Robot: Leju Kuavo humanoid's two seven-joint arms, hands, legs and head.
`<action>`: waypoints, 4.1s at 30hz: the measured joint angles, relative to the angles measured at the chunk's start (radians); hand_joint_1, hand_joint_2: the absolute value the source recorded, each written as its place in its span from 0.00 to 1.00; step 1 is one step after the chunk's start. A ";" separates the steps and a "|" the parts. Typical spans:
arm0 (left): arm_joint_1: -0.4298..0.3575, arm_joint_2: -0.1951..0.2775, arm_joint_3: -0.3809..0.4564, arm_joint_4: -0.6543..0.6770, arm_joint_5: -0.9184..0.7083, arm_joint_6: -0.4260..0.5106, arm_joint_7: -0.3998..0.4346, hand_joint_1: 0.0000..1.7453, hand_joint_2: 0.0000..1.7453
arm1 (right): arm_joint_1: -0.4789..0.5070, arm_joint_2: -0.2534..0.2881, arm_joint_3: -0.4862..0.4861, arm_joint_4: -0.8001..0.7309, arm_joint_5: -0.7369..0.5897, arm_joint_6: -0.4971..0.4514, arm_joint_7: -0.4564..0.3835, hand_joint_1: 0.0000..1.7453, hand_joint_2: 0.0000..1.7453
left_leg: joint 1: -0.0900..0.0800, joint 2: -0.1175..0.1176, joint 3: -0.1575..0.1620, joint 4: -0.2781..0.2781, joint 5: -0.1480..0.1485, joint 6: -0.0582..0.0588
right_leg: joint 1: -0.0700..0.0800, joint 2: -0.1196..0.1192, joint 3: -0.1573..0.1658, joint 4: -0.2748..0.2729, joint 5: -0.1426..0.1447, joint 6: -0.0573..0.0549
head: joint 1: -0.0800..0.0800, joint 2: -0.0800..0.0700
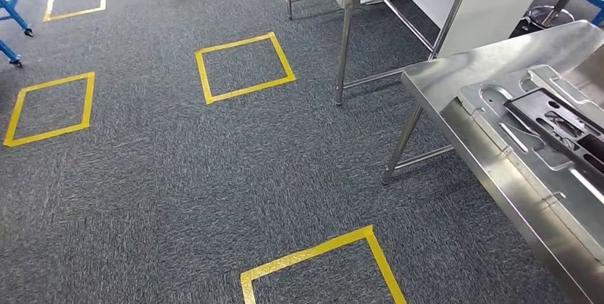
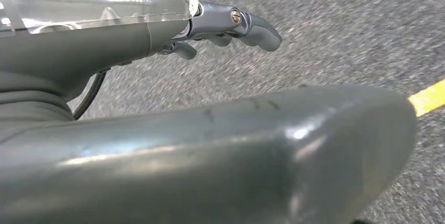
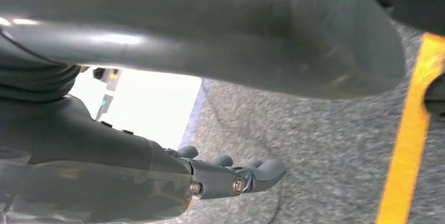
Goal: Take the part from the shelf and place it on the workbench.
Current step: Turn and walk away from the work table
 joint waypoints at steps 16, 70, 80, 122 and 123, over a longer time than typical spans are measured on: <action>0.000 0.002 0.002 0.000 0.024 -0.004 -0.040 0.00 0.00 | -0.002 0.006 -0.007 0.002 0.018 -0.005 -0.027 0.00 0.00 | 0.002 0.069 0.048 -0.084 0.043 0.039 | 0.004 -0.059 -0.018 0.092 -0.082 0.037 | 0.000 0.000; 0.003 0.002 0.044 0.002 0.084 0.020 -0.034 0.00 0.00 | -0.002 0.036 -0.004 0.010 0.074 0.006 -0.004 0.00 0.00 | 0.020 0.099 0.009 -0.008 0.028 -0.024 | 0.009 -0.105 0.013 -0.020 0.000 0.011 | 0.000 0.000; 0.000 -0.040 0.120 0.002 0.168 0.125 -0.037 0.00 0.00 | -0.026 0.038 0.049 0.008 0.165 0.006 0.013 0.00 0.00 | 0.009 0.045 0.044 -0.086 0.056 0.033 | 0.006 -0.022 -0.078 0.220 -0.140 0.049 | 0.000 0.000; 0.006 -0.013 0.059 0.002 0.038 -0.031 -0.063 0.00 0.00 | -0.005 0.006 -0.013 0.009 0.056 0.011 -0.019 0.00 0.00 | 0.002 -0.048 0.023 -0.059 0.043 0.001 | 0.006 0.032 -0.015 -0.012 0.020 0.002 | 0.000 0.000; 0.006 -0.012 0.059 0.002 0.037 -0.031 -0.062 0.00 0.00 | -0.003 0.006 -0.014 0.009 0.056 0.012 -0.020 0.00 0.00 | 0.001 -0.018 0.011 -0.033 0.026 -0.004 | 0.004 0.018 -0.011 -0.019 0.021 -0.005 | 0.000 0.000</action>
